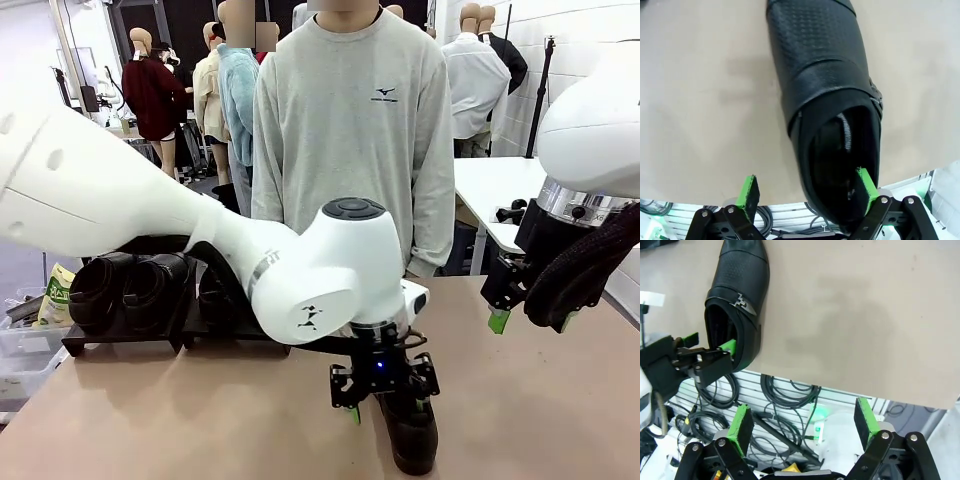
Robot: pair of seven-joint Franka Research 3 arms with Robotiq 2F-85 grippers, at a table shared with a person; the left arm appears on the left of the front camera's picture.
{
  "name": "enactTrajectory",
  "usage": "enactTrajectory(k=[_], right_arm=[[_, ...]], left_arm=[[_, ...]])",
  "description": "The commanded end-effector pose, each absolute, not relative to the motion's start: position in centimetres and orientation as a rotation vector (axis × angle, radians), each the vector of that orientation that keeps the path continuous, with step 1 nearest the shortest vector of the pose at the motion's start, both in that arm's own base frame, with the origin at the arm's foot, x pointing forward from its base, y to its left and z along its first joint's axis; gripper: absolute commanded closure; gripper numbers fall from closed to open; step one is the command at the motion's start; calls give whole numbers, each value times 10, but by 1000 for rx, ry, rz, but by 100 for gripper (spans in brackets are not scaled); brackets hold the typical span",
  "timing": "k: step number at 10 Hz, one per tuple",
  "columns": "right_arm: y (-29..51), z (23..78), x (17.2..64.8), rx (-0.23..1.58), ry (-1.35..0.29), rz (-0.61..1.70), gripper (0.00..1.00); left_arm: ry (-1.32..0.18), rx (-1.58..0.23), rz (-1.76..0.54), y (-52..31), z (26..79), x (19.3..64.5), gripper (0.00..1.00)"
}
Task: Organize the shoes by placing them on the stand.
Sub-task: Place the Shoe from the middle of the table onto the Shoes Stand.
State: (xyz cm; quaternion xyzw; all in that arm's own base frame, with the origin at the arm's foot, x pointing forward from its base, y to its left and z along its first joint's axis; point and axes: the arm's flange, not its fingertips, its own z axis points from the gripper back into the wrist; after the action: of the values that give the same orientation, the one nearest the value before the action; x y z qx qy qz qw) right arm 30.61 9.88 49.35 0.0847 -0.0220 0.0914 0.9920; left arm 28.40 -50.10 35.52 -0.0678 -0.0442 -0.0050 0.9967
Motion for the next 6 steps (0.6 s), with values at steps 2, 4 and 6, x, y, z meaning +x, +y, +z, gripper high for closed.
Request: enactTrajectory(k=[2, 4, 6], right_arm=[[99, 495, 309, 180, -37, 199, 0], [99, 495, 309, 180, -37, 199, 0], [99, 495, 309, 180, -37, 199, 0]], left_arm=[[-48, -111, 12, -513, 352, 292, 18], [-47, -105, 22, -511, 352, 291, 54], [-47, -104, 25, -511, 353, 292, 91]])
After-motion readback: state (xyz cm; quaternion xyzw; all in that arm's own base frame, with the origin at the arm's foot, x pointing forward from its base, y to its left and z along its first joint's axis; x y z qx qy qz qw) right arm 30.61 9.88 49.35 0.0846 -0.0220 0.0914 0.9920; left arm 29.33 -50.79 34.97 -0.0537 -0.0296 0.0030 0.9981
